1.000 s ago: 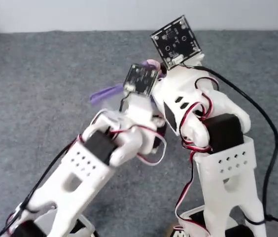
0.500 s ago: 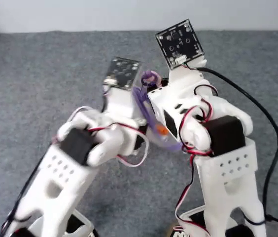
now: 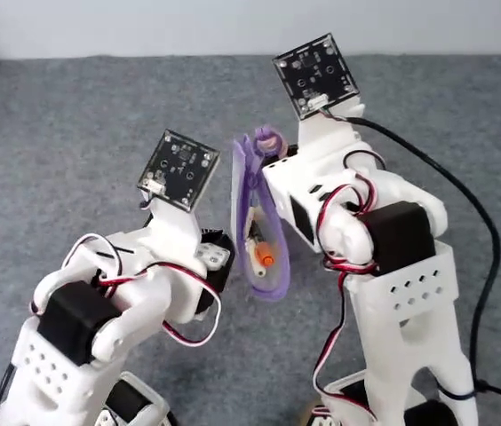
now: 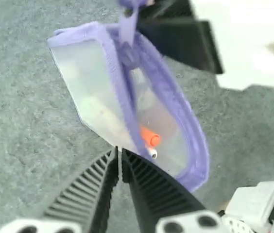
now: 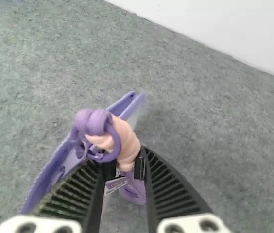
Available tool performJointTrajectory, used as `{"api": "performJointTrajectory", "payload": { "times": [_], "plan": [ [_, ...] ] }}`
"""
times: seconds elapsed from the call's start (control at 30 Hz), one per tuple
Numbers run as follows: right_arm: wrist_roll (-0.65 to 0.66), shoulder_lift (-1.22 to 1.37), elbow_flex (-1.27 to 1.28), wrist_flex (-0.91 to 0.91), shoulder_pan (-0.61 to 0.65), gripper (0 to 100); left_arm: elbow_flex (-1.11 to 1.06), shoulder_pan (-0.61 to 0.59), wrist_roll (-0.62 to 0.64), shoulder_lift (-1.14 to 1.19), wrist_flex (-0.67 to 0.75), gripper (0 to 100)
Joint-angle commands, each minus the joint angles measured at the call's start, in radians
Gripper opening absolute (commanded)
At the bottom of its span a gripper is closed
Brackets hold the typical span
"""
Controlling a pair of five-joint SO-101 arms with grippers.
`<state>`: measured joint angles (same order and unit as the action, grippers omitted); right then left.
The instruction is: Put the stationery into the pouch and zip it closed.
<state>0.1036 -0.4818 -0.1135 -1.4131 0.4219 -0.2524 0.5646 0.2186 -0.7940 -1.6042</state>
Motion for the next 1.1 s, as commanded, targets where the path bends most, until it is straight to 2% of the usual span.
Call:
{"api": "performJointTrajectory", "payload": {
  "times": [0.0,0.23,0.4,0.6,0.73,0.83,1.07],
  "plan": [
    [-0.003,0.001,-0.043,-0.030,0.013,0.7,0.051,-0.051,-0.052,-0.020,-0.003,2],
    [-0.009,-0.022,-0.049,-0.076,0.010,0.7,0.038,-0.236,-0.058,-0.018,-0.012,2],
    [-0.011,-0.030,-0.057,-0.054,0.008,0.7,-0.087,-0.256,-0.060,-0.018,-0.002,1],
    [-0.049,-0.028,-0.060,0.096,-0.018,0.7,-0.225,-0.258,-0.051,-0.018,0.153,1],
    [-0.040,-0.021,-0.060,0.196,-0.038,0.7,-0.288,-0.249,-0.011,-0.009,0.278,1],
    [0.015,-0.021,-0.054,0.217,-0.033,0.7,-0.367,-0.212,0.029,-0.009,0.400,1],
    [0.080,-0.021,-0.054,0.309,-0.030,0.7,-0.506,-0.018,0.035,-0.009,0.568,1]
  ]
}}
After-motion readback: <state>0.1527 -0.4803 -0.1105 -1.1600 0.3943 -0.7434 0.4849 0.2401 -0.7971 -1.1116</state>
